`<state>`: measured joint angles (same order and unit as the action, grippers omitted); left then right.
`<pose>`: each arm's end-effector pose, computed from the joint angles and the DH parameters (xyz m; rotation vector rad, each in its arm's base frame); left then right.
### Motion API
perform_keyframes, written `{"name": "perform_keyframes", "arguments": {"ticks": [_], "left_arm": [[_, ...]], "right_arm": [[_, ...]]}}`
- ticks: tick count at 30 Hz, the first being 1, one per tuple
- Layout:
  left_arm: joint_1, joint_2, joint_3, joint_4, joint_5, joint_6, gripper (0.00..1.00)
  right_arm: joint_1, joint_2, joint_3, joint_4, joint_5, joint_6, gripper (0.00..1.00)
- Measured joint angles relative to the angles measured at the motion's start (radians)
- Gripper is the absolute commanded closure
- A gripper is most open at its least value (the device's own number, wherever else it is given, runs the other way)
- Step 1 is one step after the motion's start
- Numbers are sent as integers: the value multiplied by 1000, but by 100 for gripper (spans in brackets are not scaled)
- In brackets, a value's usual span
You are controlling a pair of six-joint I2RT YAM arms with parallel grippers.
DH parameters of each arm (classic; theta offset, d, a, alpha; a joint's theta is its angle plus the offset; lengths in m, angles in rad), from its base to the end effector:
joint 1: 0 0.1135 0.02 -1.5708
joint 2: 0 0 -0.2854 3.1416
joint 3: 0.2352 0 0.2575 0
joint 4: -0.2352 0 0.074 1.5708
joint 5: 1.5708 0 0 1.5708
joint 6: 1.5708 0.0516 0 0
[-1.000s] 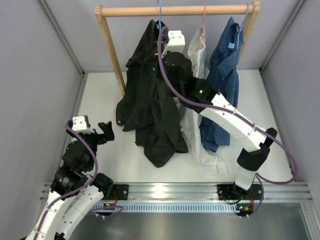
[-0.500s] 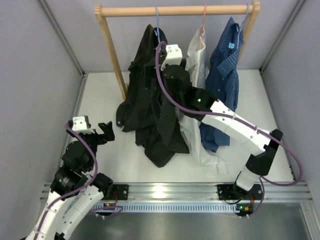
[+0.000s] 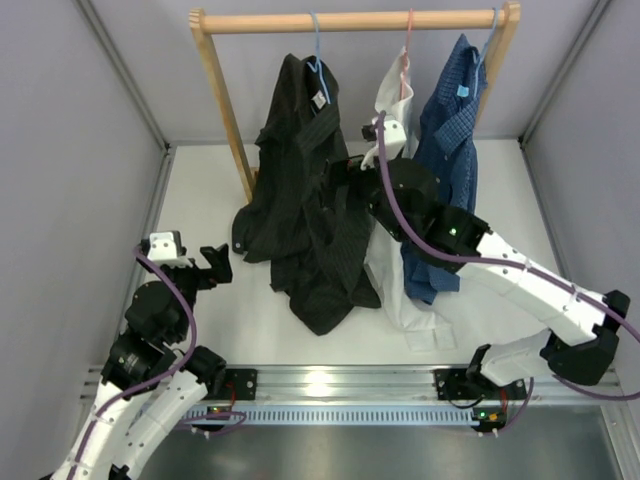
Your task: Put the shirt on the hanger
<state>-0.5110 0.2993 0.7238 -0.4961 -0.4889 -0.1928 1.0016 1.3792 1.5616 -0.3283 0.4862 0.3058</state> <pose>0.0729 -0.0131 0.3469 -0.1128 1.6319 -0.1381 0.1924 0.2560 0.4807 -0.2362 1.7150 0.5559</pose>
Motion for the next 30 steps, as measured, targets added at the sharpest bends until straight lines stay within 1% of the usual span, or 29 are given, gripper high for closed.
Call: {"name": "perform_keyframes", "arguments": {"ticks": [3, 7, 10, 13, 17, 21, 24, 26, 28, 30], "left_arm": [[0, 6, 0, 0, 5, 0, 2], [0, 14, 0, -1, 11, 0, 2], [0, 20, 0, -1, 18, 0, 2], [0, 34, 0, -1, 26, 0, 2], [0, 45, 0, -1, 29, 0, 2], [0, 45, 0, -1, 26, 0, 2], [0, 45, 0, -1, 10, -1, 2], [1, 45, 0, -2, -23, -5, 2], [5, 45, 0, -4, -58, -10, 2], [31, 48, 3, -7, -94, -19, 2]], "right_arm": [[0, -83, -89, 4, -7, -9, 0], [3, -268, -266, -8, 135, -15, 1], [3, -414, -360, 8, 191, -25, 0], [3, -502, -390, 13, 218, -40, 0], [3, -527, -389, 10, 227, -63, 1], [4, -555, -428, 7, 150, -121, 1], [3, -633, -479, 6, 95, -117, 1], [4, -696, -500, 2, 85, -105, 0], [3, -752, -499, -22, 110, -89, 1], [4, -787, -472, -77, 176, -76, 0]]}}
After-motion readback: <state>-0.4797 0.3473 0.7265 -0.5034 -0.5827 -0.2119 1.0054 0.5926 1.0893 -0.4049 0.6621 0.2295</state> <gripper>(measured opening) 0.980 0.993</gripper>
